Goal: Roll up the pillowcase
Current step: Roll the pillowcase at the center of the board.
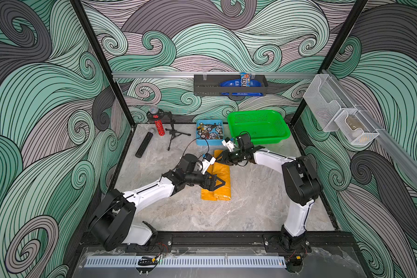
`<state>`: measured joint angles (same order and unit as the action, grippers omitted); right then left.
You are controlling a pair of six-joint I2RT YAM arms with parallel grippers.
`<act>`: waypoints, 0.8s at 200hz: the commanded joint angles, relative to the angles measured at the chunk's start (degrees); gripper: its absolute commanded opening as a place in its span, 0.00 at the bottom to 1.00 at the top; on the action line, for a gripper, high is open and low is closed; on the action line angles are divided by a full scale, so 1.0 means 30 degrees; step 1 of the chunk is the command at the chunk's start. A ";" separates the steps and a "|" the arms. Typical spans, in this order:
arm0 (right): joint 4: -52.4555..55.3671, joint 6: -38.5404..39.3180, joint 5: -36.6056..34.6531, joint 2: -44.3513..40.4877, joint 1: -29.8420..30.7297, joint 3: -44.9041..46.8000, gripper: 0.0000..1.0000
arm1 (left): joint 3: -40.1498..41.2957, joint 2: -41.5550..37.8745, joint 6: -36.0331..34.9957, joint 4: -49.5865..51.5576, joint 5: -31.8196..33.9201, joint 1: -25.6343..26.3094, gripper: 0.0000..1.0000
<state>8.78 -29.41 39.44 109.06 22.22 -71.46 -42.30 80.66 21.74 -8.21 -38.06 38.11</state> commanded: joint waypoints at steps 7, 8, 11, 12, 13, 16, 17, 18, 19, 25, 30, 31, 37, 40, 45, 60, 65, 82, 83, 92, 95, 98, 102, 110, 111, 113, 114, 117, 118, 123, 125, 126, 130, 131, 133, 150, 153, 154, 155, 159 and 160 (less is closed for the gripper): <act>-0.1405 -0.0207 0.1243 0.0757 -0.0570 -0.0445 0.35 | -0.1250 0.1909 0.0671 -0.1484 -0.0187 0.1227 0.96; -0.1403 -0.0227 0.1240 0.0806 -0.0575 -0.0456 0.35 | -0.1279 0.1969 0.0668 -0.1483 -0.0195 0.1250 0.96; -0.1530 -0.0244 0.1249 0.0902 -0.0607 -0.0528 0.35 | -0.1356 0.2145 0.0643 -0.1461 -0.0154 0.1284 0.96; -0.1554 -0.0259 0.1243 0.1006 -0.0607 -0.0556 0.35 | -0.1377 0.2204 0.0625 -0.1487 -0.0149 0.1293 0.95; -0.1595 -0.0267 0.1270 0.1048 -0.0623 -0.0599 0.35 | -0.1387 0.2277 0.0601 -0.1485 -0.0147 0.1297 0.95; -0.1693 -0.0296 0.1256 0.1194 -0.0658 -0.0714 0.35 | -0.1421 0.2415 0.0605 -0.1560 -0.0137 0.1326 0.95; -0.1709 -0.0315 0.1262 0.1245 -0.0663 -0.0766 0.34 | -0.1424 0.2456 0.0606 -0.1595 -0.0141 0.1329 0.95; -0.1760 -0.0310 0.1264 0.1299 -0.0680 -0.0807 0.34 | -0.1425 0.2506 0.0591 -0.1627 -0.0128 0.1330 0.95; -0.1786 -0.0307 0.1251 0.1355 -0.0688 -0.0856 0.34 | -0.1425 0.2531 0.0599 -0.1657 -0.0121 0.1330 0.95; -0.1899 -0.0316 0.1212 0.1650 -0.0743 -0.1124 0.34 | -0.1399 0.2802 0.0604 -0.1837 -0.0118 0.1331 0.95; -0.1972 -0.0278 0.1103 0.1841 -0.0777 -0.1341 0.34 | -0.1368 0.2989 0.0574 -0.1983 -0.0111 0.1332 0.95; -0.1980 -0.0277 0.1068 0.1905 -0.0781 -0.1402 0.34 | -0.1368 0.3021 0.0561 -0.2011 -0.0113 0.1331 0.95; -0.2021 -0.0234 0.0890 0.2261 -0.0828 -0.1716 0.34 | -0.1339 0.3228 0.0544 -0.2039 -0.0112 0.1363 0.95; -0.2091 -0.0233 0.0843 0.2511 -0.0841 -0.1879 0.33 | -0.1338 0.3343 0.0518 -0.2043 -0.0093 0.1386 0.95; -0.2129 -0.0202 0.0717 0.2831 -0.0840 -0.2173 0.33 | -0.1312 0.3523 0.0459 -0.2051 -0.0107 0.1439 0.95; -0.2122 -0.0043 0.0467 0.3845 -0.0787 -0.2841 0.32 | -0.1089 0.4022 0.0218 -0.1953 -0.0036 0.1672 0.95; -0.2086 0.0031 0.0240 0.4084 -0.0757 -0.2946 0.31 | -0.0945 0.4204 0.0149 -0.1878 0.0044 0.1731 0.95; -0.2150 0.0328 -0.0590 0.4776 -0.0697 -0.2980 0.30 | -0.0259 0.4453 0.0144 -0.1864 0.0033 0.1828 0.95; -0.2127 0.0348 -0.0614 0.4822 -0.0697 -0.2983 0.30 | -0.0213 0.4471 0.0155 -0.1878 0.0047 0.1828 0.95; -0.2094 0.0572 -0.0948 0.5132 -0.0614 -0.2968 0.29 | 0.0208 0.4432 0.0098 -0.1874 0.0107 0.1858 0.95; -0.2100 0.0644 -0.1116 0.5221 -0.0569 -0.2940 0.29 | 0.0309 0.4431 0.0077 -0.1825 0.0096 0.1858 0.95; -0.2086 0.0733 -0.1345 0.5294 -0.0523 -0.2896 0.29 | 0.0410 0.4409 0.0035 -0.1771 0.0135 0.1858 0.95; -0.2085 0.0839 -0.1471 0.5379 -0.0510 -0.2867 0.28 | 0.0544 0.4402 -0.0056 -0.1684 0.0150 0.1858 0.95; -0.2072 0.1005 -0.1796 0.5525 -0.0435 -0.2728 0.28 | 0.0679 0.4401 -0.0238 -0.1425 0.0207 0.1858 0.95; -0.2074 0.1039 -0.1832 0.5534 -0.0420 -0.2696 0.28 | 0.0696 0.4401 -0.0241 -0.1381 0.0207 0.1858 0.95; -0.2112 0.1101 -0.1932 0.5555 -0.0408 -0.2665 0.28 | 0.0745 0.4409 -0.0265 -0.1340 0.0207 0.1858 0.95; -0.2123 0.1130 -0.1973 0.5564 -0.0406 -0.2650 0.28 | 0.0773 0.4405 -0.0284 -0.1324 0.0207 0.1858 0.95; -0.2111 0.1219 -0.2097 0.5608 -0.0382 -0.2615 0.28 | 0.0812 0.4402 -0.0322 -0.1247 0.0222 0.1858 0.95; -0.2122 0.1233 -0.2143 0.5619 -0.0378 -0.2610 0.28 | 0.0835 0.4416 -0.0327 -0.1248 0.0215 0.1858 0.95; -0.2145 0.1351 -0.2247 0.5678 -0.0333 -0.2624 0.28 | 0.0912 0.4438 -0.0375 -0.1198 0.0185 0.1858 0.95; -0.2137 0.1398 -0.2285 0.5701 -0.0342 -0.2610 0.28 | 0.0953 0.4447 -0.0379 -0.1192 0.0158 0.1858 0.95; -0.2121 0.1426 -0.2296 0.5724 -0.0314 -0.2622 0.28 | 0.0979 0.4454 -0.0370 -0.1191 0.0153 0.1858 0.95; -0.2146 0.1483 -0.2360 0.5745 -0.0288 -0.2641 0.27 | 0.1022 0.4474 -0.0376 -0.1205 0.0102 0.1858 0.95; -0.2155 0.1497 -0.2363 0.5746 -0.0288 -0.2638 0.28 | 0.1014 0.4482 -0.0368 -0.1212 0.0081 0.1858 0.95; -0.2169 0.1530 -0.2336 0.5747 -0.0265 -0.2650 0.27 | 0.1052 0.4502 -0.0370 -0.1203 0.0051 0.1858 0.95; -0.2201 0.1625 -0.1858 0.5362 -0.0323 -0.2828 0.28 | 0.0865 0.4607 -0.0446 -0.0917 -0.0081 0.1858 0.94; -0.2194 0.1629 -0.1863 0.5169 -0.0317 -0.2827 0.28 | 0.0809 0.4607 -0.0489 -0.0837 -0.0078 0.1843 0.94; -0.2179 0.1614 -0.1865 0.5107 -0.0316 -0.2819 0.28 | 0.0790 0.4592 -0.0498 -0.0809 -0.0082 0.1836 0.94; -0.2171 0.1622 -0.1866 0.5032 -0.0331 -0.2829 0.28 | 0.0766 0.4584 -0.0503 -0.0780 -0.0098 0.1832 0.94; -0.2135 0.1616 -0.1871 0.4740 -0.0359 -0.2819 0.28 | 0.0628 0.4532 -0.0549 -0.0622 -0.0092 0.1829 0.94; -0.2178 0.1622 -0.1869 0.4658 -0.0367 -0.2829 0.29 | 0.0597 0.4525 -0.0572 -0.0584 -0.0103 0.1829 0.94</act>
<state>2.04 -26.39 35.86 125.10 21.52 -79.85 -39.81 93.56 21.61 -13.23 -37.76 43.31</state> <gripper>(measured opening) 0.279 0.944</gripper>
